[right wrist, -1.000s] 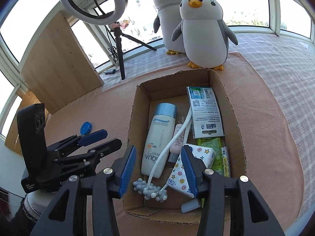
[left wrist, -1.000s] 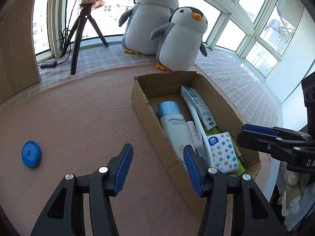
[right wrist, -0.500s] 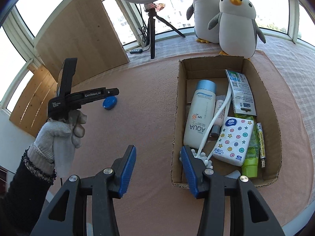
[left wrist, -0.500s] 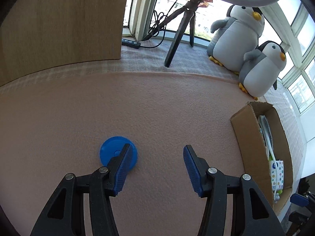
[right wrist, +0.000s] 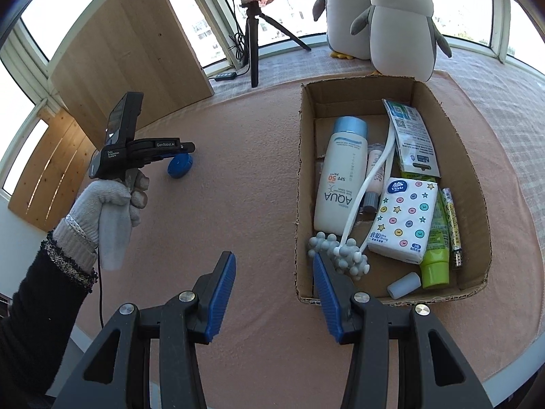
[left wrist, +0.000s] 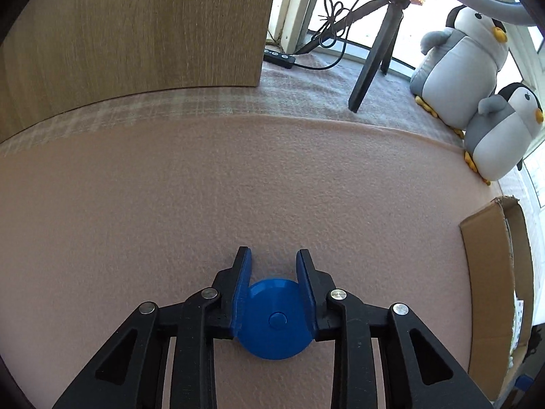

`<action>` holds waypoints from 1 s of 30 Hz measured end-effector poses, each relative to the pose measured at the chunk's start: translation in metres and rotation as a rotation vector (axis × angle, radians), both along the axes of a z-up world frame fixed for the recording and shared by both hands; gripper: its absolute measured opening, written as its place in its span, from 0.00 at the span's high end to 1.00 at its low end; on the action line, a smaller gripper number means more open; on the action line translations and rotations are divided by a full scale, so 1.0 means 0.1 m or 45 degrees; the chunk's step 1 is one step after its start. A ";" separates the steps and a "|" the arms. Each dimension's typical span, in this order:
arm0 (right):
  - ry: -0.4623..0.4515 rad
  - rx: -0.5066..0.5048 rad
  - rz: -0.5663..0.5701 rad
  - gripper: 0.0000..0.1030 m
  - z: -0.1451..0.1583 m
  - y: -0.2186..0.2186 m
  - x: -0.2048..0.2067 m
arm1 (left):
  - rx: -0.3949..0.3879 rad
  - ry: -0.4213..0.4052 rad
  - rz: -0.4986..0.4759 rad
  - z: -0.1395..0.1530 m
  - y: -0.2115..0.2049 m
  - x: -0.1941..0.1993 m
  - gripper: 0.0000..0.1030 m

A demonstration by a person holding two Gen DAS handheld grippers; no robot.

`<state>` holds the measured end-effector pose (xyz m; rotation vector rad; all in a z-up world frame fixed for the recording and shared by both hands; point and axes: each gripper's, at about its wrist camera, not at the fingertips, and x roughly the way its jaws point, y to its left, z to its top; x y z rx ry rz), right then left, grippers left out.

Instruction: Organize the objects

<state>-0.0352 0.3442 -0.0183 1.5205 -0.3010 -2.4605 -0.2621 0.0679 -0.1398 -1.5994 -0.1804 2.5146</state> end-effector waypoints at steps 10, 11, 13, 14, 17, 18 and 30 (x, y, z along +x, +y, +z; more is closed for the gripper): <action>0.000 -0.023 0.063 0.58 -0.01 -0.25 -0.06 | 0.042 0.030 -0.071 -0.04 0.14 0.60 0.78; -0.001 -0.026 0.071 0.58 -0.02 -0.28 -0.07 | 0.055 0.029 -0.074 -0.04 0.15 0.70 0.78; -0.005 -0.030 0.089 0.58 -0.04 -0.35 -0.07 | 0.075 0.032 -0.073 -0.03 0.15 0.88 0.78; -0.008 -0.031 0.096 0.58 -0.04 -0.38 -0.07 | 0.086 0.033 -0.071 -0.04 0.14 0.97 0.78; -0.015 -0.037 0.120 0.58 -0.08 -0.49 -0.06 | 0.094 0.045 -0.078 -0.05 0.15 1.25 0.78; -0.018 -0.039 0.128 0.58 -0.10 -0.53 -0.06 | 0.088 0.049 -0.082 -0.04 0.15 1.34 0.78; -0.095 -0.072 0.198 0.57 -0.37 -0.90 -0.14 | 0.098 0.119 -0.166 0.25 -0.17 2.07 0.51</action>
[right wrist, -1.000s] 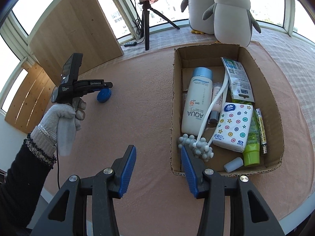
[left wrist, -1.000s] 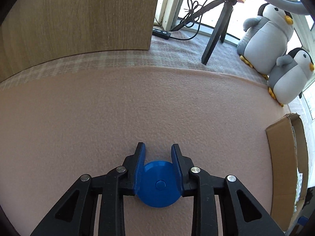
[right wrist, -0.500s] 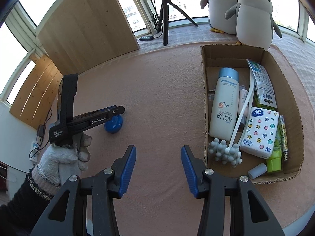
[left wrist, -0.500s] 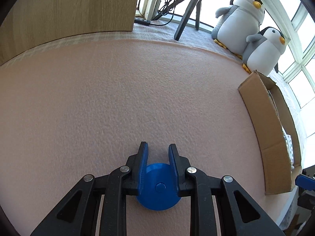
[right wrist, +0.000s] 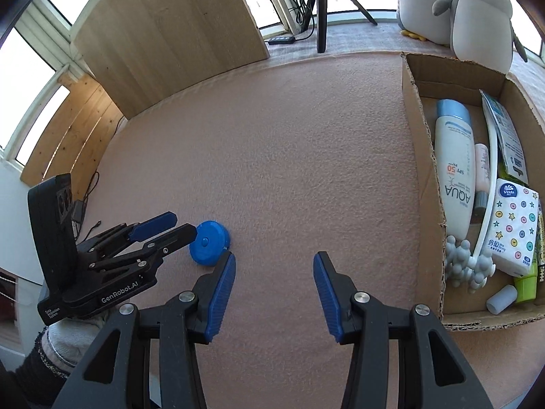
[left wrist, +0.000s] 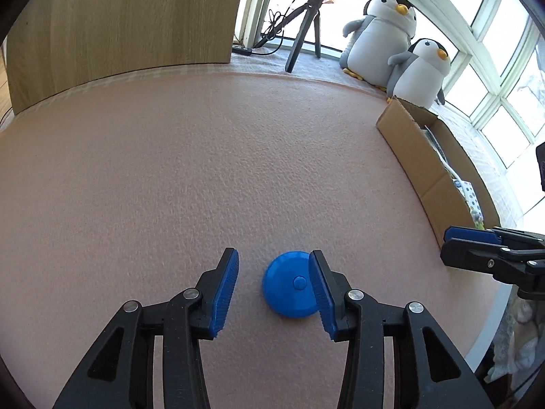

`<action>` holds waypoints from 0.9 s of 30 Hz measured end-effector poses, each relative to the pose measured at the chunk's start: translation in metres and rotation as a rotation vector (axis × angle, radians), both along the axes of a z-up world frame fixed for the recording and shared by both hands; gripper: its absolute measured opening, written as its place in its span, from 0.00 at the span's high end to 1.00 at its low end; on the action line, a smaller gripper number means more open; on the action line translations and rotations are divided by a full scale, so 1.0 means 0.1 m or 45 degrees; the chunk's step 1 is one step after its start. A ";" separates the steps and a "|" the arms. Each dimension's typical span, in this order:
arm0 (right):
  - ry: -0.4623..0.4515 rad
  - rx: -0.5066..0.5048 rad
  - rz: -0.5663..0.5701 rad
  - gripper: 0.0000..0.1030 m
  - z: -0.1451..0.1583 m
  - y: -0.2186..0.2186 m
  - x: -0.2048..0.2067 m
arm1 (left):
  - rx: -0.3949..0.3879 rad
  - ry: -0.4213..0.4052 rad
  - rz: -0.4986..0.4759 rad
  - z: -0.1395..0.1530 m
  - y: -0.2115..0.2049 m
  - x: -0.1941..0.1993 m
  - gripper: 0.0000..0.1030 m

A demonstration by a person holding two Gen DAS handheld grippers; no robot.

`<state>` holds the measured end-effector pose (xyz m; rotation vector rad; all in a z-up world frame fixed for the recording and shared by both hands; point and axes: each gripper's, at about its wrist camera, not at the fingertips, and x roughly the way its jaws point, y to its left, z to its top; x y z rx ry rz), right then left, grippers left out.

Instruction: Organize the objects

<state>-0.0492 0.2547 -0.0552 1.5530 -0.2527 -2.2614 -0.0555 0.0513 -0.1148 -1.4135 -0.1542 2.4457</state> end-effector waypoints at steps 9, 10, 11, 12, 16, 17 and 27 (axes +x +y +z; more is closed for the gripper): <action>-0.116 0.007 0.059 0.50 -0.32 -0.34 -0.17 | 0.021 -0.095 -0.142 -0.07 0.02 0.13 0.50; -0.118 0.008 0.071 0.50 -0.34 -0.38 -0.18 | 0.017 -0.096 -0.156 -0.08 0.05 0.13 0.50; -0.119 0.013 0.082 0.50 -0.35 -0.41 -0.19 | 0.010 -0.099 -0.166 -0.09 0.08 0.13 0.50; -0.122 0.020 0.093 0.50 -0.36 -0.45 -0.21 | 0.008 -0.103 -0.176 -0.10 0.09 0.13 0.50; -0.135 0.033 0.130 0.53 -0.41 -0.58 -0.26 | 0.013 -0.113 -0.193 -0.14 0.11 0.11 0.50; -0.142 0.040 0.135 0.59 -0.43 -0.61 -0.27 | 0.019 -0.117 -0.195 -0.14 0.11 0.11 0.50; -0.192 0.007 0.165 0.70 -0.55 -0.71 -0.34 | 0.031 -0.120 -0.198 -0.18 0.11 0.08 0.51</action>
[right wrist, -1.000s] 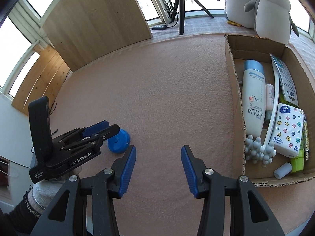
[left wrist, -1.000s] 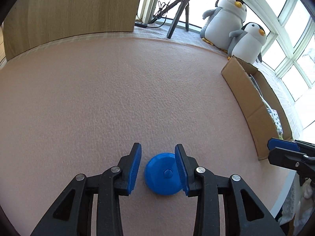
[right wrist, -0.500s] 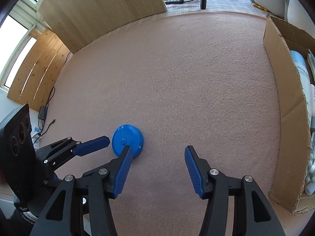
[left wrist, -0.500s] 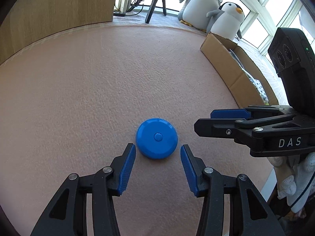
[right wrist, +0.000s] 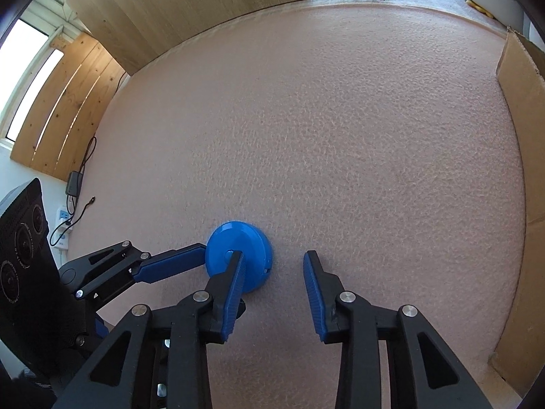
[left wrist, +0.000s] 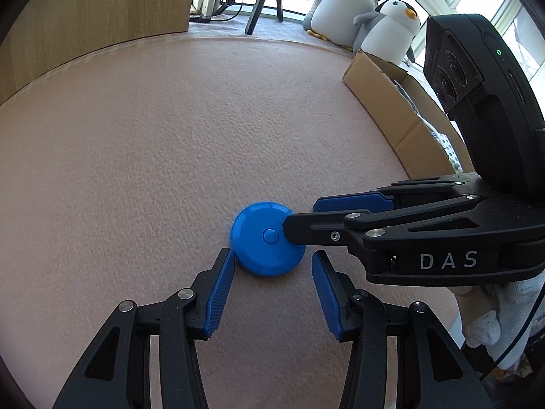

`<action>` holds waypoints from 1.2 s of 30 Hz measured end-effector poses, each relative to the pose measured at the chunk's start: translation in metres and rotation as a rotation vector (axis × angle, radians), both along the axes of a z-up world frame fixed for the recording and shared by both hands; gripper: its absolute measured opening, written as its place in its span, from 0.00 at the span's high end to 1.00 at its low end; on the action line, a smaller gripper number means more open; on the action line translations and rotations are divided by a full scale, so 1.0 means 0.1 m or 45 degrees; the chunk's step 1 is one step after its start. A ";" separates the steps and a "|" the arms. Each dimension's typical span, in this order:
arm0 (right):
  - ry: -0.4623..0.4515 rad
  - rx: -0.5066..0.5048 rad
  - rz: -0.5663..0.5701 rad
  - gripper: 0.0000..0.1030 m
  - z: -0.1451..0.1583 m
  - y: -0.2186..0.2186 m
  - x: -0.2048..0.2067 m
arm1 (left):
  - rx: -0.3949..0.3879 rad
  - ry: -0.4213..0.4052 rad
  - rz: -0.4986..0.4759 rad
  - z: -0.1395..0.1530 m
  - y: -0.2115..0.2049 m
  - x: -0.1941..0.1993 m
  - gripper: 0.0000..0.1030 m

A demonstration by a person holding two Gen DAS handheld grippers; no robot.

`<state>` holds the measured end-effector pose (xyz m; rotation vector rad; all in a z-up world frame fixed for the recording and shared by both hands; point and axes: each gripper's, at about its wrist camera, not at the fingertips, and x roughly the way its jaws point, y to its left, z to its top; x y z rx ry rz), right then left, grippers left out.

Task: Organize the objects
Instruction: 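Grasp the blue round case with the right tool and lift it, then carry the blue case over the box and open the right tool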

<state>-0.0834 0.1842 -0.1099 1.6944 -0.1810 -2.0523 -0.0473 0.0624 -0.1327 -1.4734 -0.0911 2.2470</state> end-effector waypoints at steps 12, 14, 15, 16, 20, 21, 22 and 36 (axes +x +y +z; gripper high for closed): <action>0.014 -0.028 0.029 0.83 0.06 -0.03 -0.02 | -0.021 0.024 0.001 0.05 0.03 -0.06 0.59; 0.026 -0.037 0.011 0.83 0.10 0.04 -0.03 | -0.019 0.040 -0.008 0.10 0.07 -0.07 0.59; 0.035 -0.042 0.002 0.83 0.14 0.08 -0.03 | -0.016 0.048 -0.010 0.13 0.09 -0.07 0.59; 0.046 -0.043 -0.006 0.83 0.17 0.12 -0.03 | -0.011 0.056 -0.013 0.16 0.13 -0.08 0.59; 0.110 -0.044 -0.048 0.83 0.37 0.30 -0.04 | 0.007 0.100 -0.037 0.32 0.28 -0.13 0.59; 0.127 -0.047 -0.061 0.83 0.42 0.36 -0.05 | 0.010 0.113 -0.046 0.36 0.33 -0.15 0.59; 0.144 -0.050 -0.076 0.83 0.48 0.42 -0.06 | 0.013 0.129 -0.056 0.42 0.39 -0.16 0.59; 0.341 -0.008 -0.269 0.83 1.09 1.57 -0.38 | 0.044 0.310 -0.225 0.99 1.60 -0.62 0.60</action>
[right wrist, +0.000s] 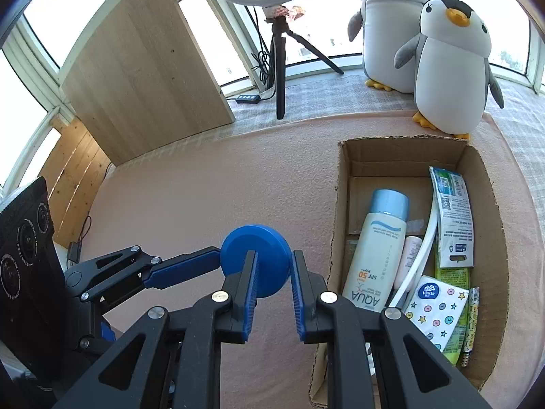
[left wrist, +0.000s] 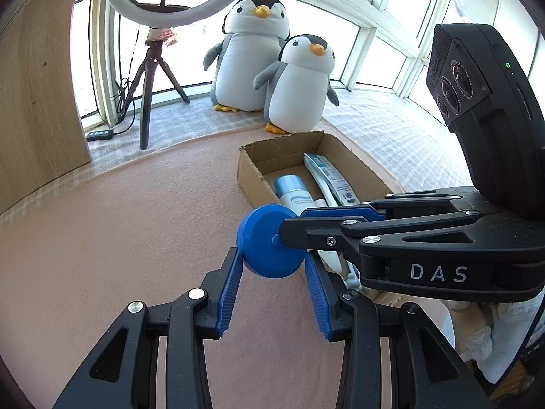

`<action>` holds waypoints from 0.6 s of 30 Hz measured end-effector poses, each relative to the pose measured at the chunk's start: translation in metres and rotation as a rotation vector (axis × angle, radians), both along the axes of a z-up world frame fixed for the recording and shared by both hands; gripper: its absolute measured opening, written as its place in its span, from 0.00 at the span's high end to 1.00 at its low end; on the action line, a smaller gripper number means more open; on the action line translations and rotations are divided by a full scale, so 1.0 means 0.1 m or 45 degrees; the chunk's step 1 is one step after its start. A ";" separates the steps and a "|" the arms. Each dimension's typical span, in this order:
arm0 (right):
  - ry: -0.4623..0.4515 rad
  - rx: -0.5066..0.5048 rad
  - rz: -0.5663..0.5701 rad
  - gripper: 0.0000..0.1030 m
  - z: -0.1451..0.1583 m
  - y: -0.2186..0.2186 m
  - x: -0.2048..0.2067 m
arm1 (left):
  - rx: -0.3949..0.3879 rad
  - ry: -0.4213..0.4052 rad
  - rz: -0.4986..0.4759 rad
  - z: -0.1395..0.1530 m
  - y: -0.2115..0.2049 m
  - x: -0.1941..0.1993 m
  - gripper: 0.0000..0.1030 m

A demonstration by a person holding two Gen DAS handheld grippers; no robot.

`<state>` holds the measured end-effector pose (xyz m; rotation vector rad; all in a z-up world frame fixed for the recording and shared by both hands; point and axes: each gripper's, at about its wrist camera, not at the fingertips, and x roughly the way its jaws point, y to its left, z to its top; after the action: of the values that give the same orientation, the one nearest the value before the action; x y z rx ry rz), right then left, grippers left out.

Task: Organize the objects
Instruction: 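Carry the blue case over the box and open the right tool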

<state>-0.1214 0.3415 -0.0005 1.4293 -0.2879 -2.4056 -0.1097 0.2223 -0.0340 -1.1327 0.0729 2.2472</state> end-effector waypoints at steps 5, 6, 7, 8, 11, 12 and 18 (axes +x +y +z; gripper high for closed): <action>0.036 0.011 -0.056 0.83 0.07 0.36 -0.21 | 0.018 0.031 -0.008 0.07 0.42 -0.25 0.60; 0.037 0.011 -0.064 0.83 0.07 0.43 -0.25 | 0.021 0.033 -0.006 0.07 0.49 -0.29 0.61; 0.039 0.014 -0.069 0.83 0.07 0.48 -0.30 | 0.024 0.034 -0.006 0.07 0.56 -0.34 0.61; 0.042 0.017 -0.073 0.83 0.08 0.53 -0.34 | 0.025 0.036 -0.006 0.07 0.63 -0.39 0.61; 0.048 0.028 -0.080 0.83 0.06 0.64 -0.45 | 0.021 0.038 -0.003 0.05 0.80 -0.52 0.61; 0.048 0.030 -0.083 0.83 0.05 0.68 -0.48 | 0.019 0.037 -0.002 0.04 0.85 -0.56 0.61; 0.040 0.036 -0.100 0.83 -0.05 0.88 -0.63 | 0.000 0.023 0.000 -0.07 1.10 -0.78 0.61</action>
<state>-0.1841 0.4297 -0.0059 1.4158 -0.3093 -2.5014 -0.1874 0.3318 -0.0407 -1.1123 0.0805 2.2574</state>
